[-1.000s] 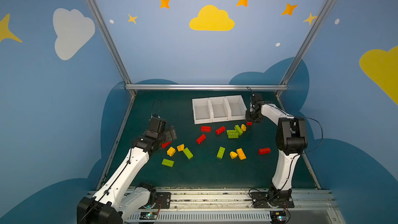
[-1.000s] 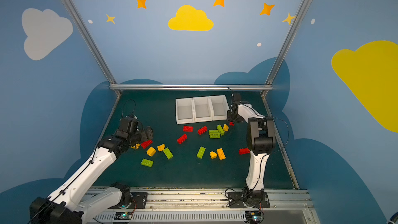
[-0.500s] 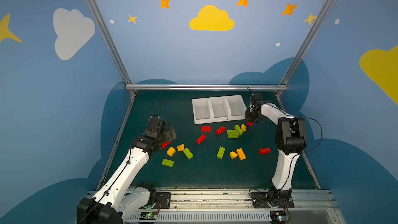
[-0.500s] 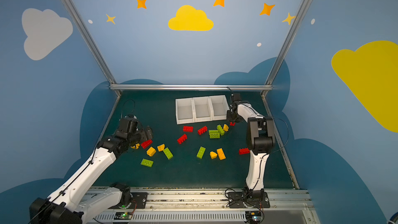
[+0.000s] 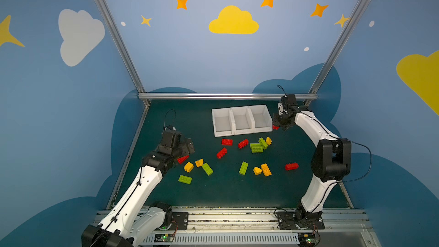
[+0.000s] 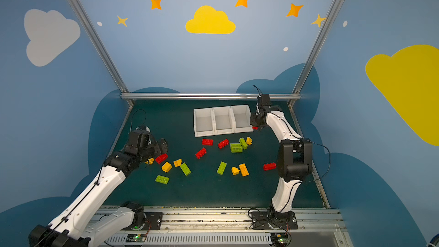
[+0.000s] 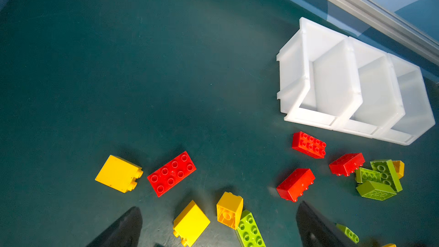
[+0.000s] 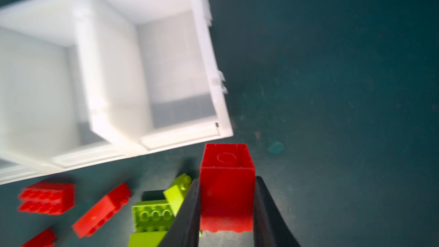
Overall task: Sort the legos into containers by color
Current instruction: Pick up the lego from the top-right of the table, then place the lego in the container.
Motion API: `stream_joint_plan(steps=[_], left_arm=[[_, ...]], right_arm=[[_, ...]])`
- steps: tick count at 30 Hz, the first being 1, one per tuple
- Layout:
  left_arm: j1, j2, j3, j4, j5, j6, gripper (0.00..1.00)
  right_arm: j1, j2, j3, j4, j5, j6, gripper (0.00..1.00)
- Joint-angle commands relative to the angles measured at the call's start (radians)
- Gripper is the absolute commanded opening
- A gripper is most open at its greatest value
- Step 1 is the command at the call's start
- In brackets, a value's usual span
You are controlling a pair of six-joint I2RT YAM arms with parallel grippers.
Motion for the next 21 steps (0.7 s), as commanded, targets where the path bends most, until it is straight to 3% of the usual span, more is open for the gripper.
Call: stream_joint_plan(steps=[1, 13, 17, 21], left_arm=[[0.003, -0.007, -0.008, 0.007, 0.008, -0.005, 1.0], [0.003, 0.033, 0.008, -0.007, 0.018, 0.013, 1.0], [0.003, 0.042, 0.018, -0.011, 0.047, 0.025, 1.0], [0.003, 0.053, 0.024, -0.013, 0.084, 0.044, 1.0]], right_arm=[[0.013, 0.044, 0.111, -0.028, -0.076, 0.024, 0.22], [0.051, 0.329, 0.471, -0.083, -0.137, 0.048, 0.26], [0.058, 0.381, 0.524, -0.089, -0.142, 0.054, 0.32], [0.057, 0.396, 0.53, -0.08, -0.139, 0.055, 0.47]])
